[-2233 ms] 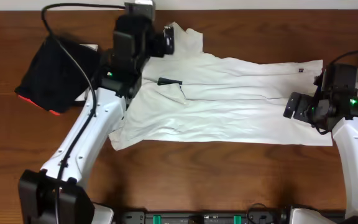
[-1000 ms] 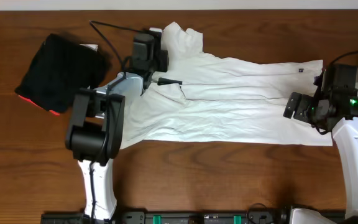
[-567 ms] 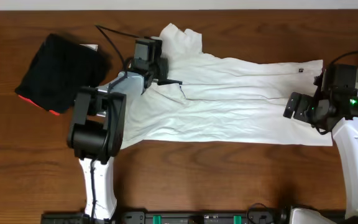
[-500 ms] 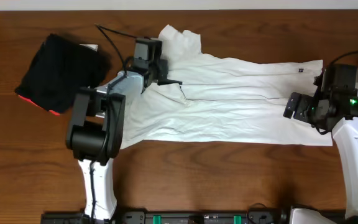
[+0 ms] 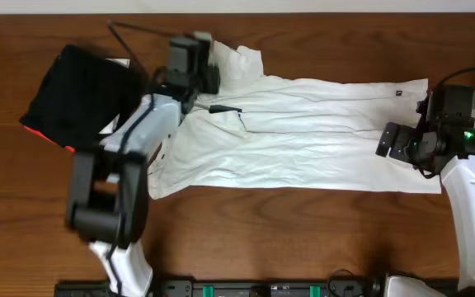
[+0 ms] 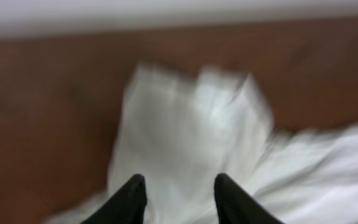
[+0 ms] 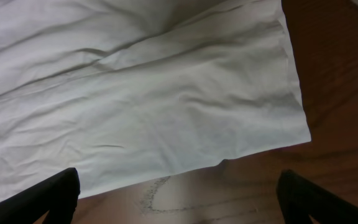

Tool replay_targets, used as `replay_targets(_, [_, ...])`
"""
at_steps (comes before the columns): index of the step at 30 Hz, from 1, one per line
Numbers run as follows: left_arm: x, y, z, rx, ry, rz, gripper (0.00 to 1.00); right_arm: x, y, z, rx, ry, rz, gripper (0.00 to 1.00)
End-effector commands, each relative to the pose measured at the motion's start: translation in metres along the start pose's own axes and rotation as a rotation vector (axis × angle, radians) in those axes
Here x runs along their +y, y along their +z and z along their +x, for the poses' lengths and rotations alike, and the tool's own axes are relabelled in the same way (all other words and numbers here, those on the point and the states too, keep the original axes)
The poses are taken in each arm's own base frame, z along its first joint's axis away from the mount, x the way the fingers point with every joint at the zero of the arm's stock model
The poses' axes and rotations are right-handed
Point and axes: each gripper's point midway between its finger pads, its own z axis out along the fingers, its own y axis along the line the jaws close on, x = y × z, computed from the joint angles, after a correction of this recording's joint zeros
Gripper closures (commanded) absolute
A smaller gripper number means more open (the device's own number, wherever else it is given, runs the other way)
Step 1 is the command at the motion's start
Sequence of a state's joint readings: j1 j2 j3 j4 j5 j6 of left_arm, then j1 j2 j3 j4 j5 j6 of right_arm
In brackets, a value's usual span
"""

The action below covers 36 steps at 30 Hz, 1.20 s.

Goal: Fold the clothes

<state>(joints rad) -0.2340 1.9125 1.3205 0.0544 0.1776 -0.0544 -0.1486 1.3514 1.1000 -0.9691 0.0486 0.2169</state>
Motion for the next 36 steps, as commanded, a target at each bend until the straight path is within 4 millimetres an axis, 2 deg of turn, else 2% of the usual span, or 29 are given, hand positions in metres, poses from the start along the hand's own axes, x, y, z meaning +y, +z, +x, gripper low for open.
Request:
replay_targets(1, [-0.01,-0.025,-0.047,-0.141,0.02,0.015,0.61,-0.002,0.002,0.001,0.005,0.011,0.007,0.01])
replay_targets(3, [-0.01,-0.023,-0.054,-0.173,0.024,0.019,0.59,-0.002,0.002,0.001,0.005,0.011,0.007,0.01])
replay_targets(6, [-0.008,-0.012,-0.05,-0.178,0.025,0.019,0.57,-0.002,0.002,0.001,0.005,0.011,0.007,0.01])
replay_targets(12, [0.0,0.028,-0.022,-0.15,0.022,0.015,0.35,-0.002,0.002,0.001,0.005,0.011,0.006,0.01])
replay_targets(16, [0.008,0.059,0.0,-0.15,0.021,0.008,0.33,-0.002,0.002,0.001,0.005,0.011,0.007,0.01])
replay_targets(22, [0.034,0.089,0.028,-0.138,0.011,-0.101,0.33,-0.002,0.002,0.001,0.005,0.011,0.007,0.01])
replay_targets(29, [0.039,0.109,0.046,-0.107,0.009,-0.105,0.23,-0.002,0.002,0.001,0.005,0.011,0.007,0.01])
replay_targets(36, [0.042,0.118,0.061,-0.078,0.024,-0.109,0.23,-0.002,0.002,0.001,0.005,0.011,0.006,0.01])
